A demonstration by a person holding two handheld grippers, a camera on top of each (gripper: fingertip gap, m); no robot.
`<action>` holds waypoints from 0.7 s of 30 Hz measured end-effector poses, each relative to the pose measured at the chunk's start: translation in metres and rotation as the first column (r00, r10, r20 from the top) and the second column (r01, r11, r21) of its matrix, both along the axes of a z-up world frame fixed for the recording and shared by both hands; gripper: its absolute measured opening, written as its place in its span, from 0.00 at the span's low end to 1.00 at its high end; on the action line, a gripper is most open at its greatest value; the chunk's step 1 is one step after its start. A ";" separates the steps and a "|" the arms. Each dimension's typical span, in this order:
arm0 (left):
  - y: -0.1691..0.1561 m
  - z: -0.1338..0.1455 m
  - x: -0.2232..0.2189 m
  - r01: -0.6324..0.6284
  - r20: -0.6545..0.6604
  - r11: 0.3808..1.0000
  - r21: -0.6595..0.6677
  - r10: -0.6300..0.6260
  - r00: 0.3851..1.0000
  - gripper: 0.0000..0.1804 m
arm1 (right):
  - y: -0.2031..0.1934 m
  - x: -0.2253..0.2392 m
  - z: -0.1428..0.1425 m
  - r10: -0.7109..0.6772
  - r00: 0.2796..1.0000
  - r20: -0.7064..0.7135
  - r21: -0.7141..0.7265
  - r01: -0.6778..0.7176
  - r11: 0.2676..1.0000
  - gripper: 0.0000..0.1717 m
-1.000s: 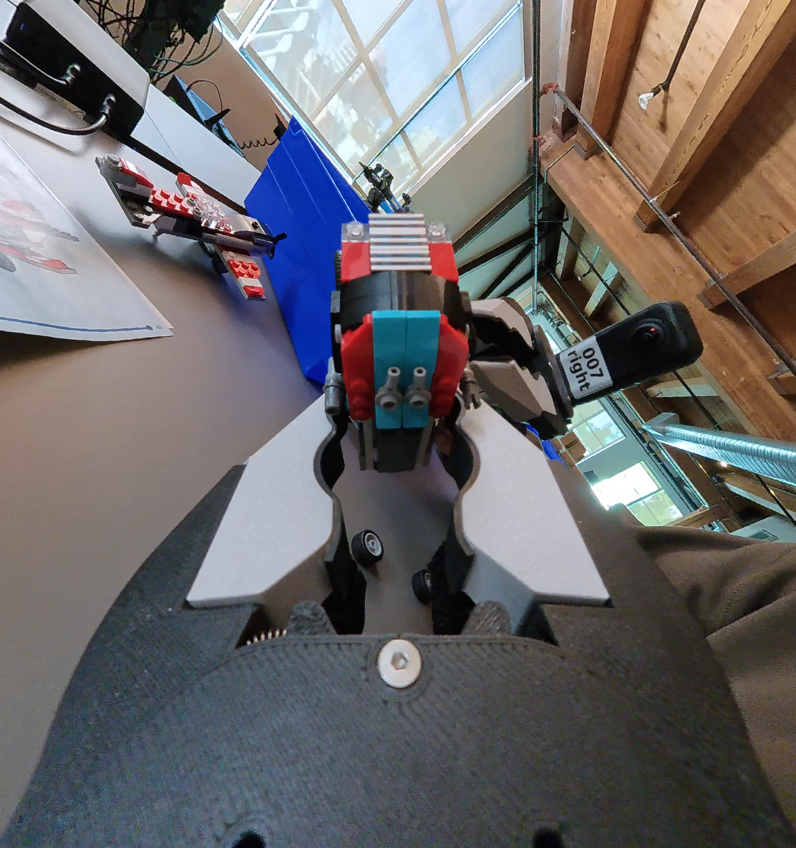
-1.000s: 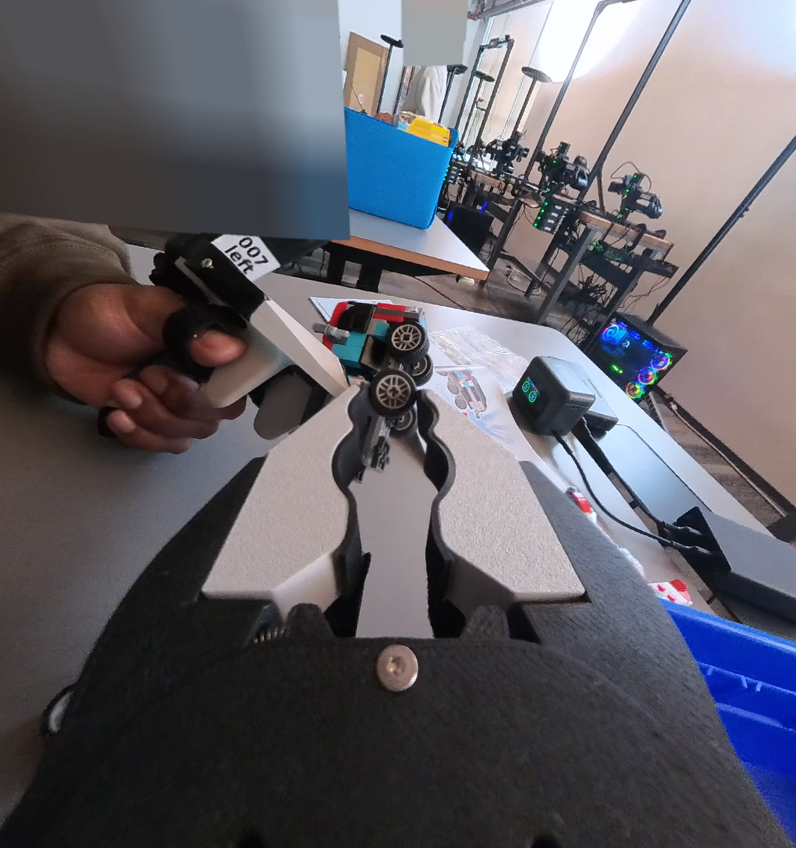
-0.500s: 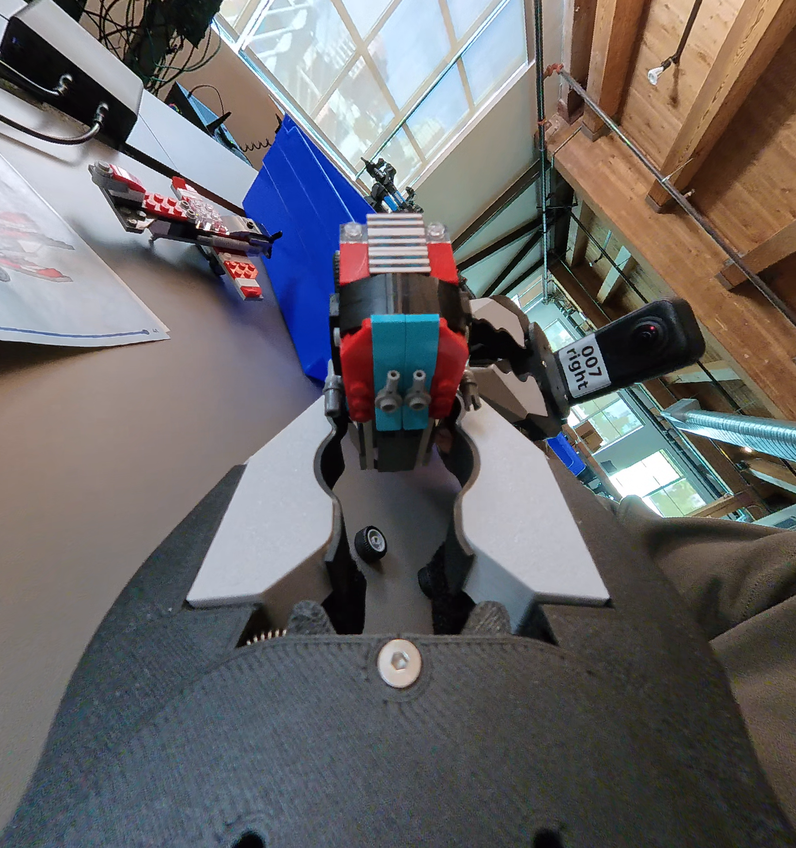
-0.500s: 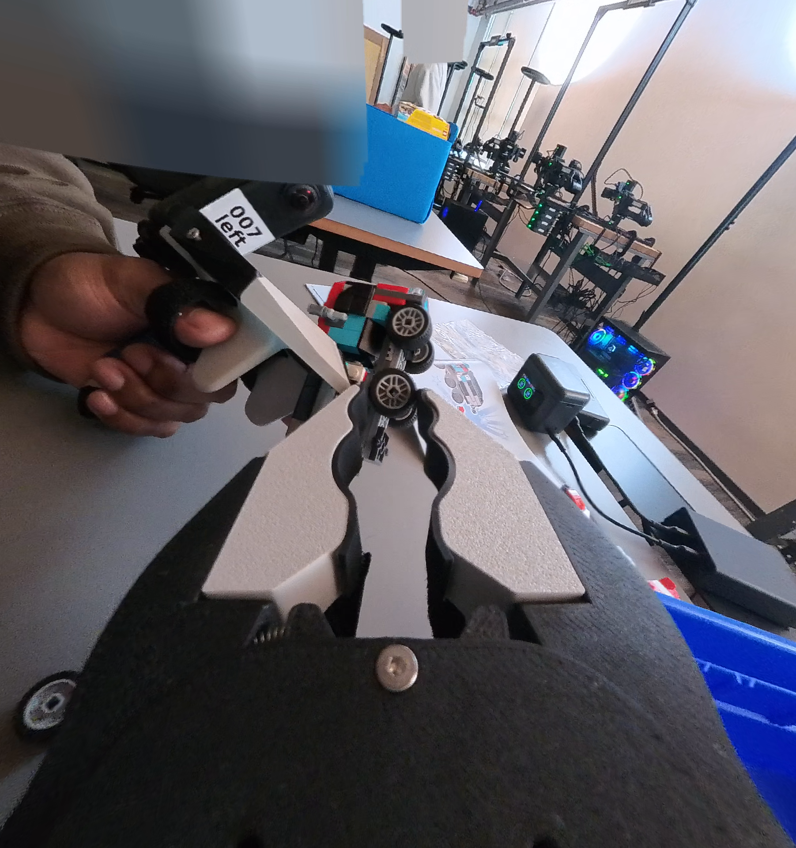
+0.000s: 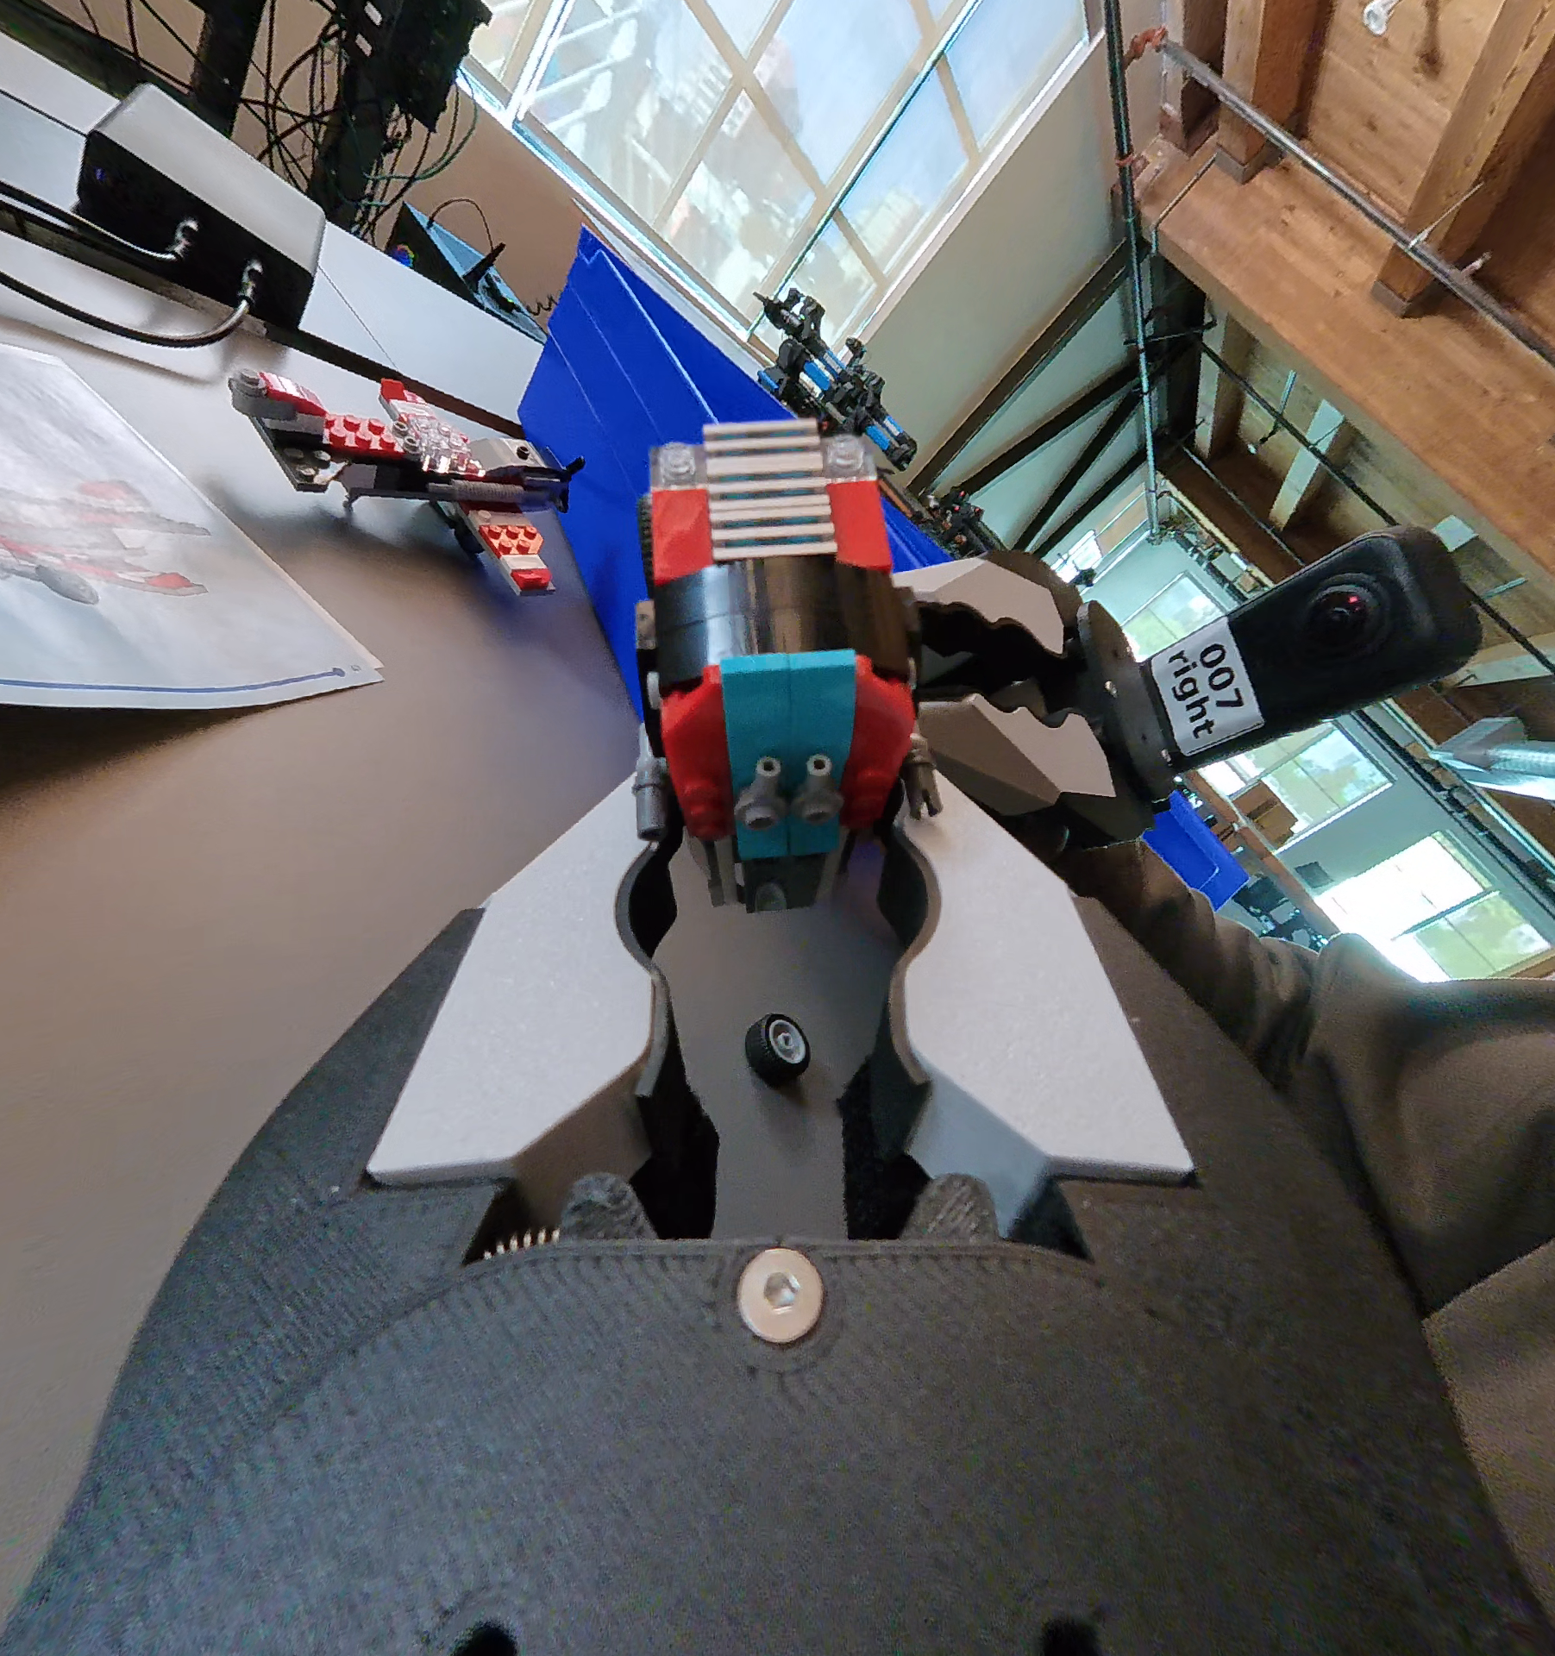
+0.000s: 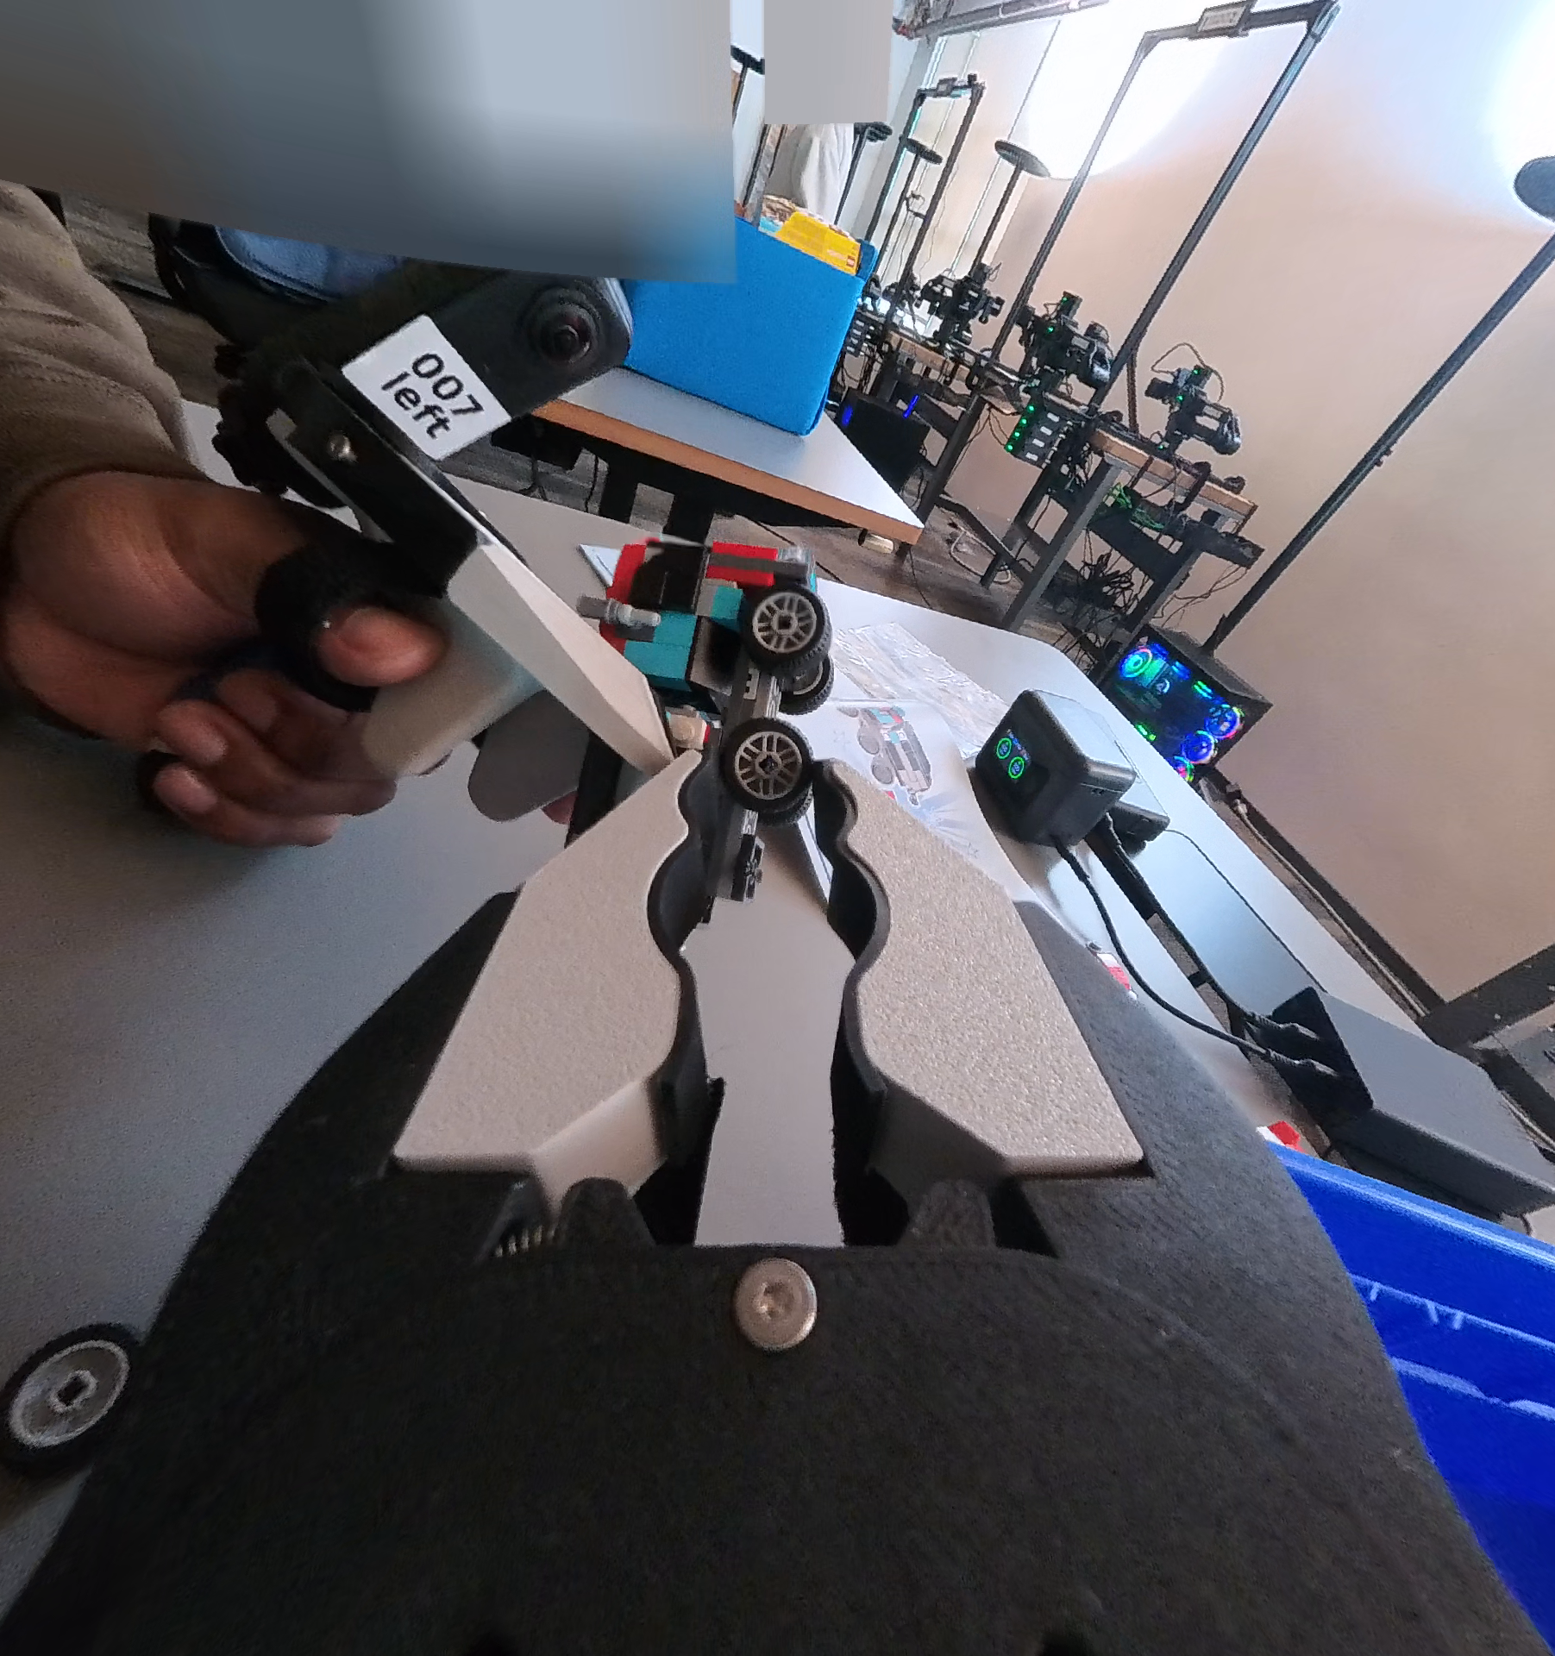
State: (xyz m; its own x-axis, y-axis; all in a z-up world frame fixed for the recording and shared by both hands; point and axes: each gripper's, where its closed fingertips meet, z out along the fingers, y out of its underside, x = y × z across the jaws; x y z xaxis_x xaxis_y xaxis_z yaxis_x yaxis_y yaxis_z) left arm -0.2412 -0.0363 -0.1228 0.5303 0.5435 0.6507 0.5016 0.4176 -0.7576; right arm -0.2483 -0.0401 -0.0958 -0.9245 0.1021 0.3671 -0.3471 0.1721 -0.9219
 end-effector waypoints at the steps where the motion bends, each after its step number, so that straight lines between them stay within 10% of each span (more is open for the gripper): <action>1: 0.000 -0.001 0.000 -0.003 0.000 1.000 -0.011 0.003 1.000 0.25 | 0.000 0.000 -0.001 -0.004 1.000 -0.006 0.007 0.004 1.000 0.12; 21: -0.001 -0.001 -0.001 -0.030 -0.073 0.994 -0.107 0.022 0.997 0.25 | -0.001 0.001 0.001 -0.030 0.999 -0.016 0.014 0.031 0.999 0.12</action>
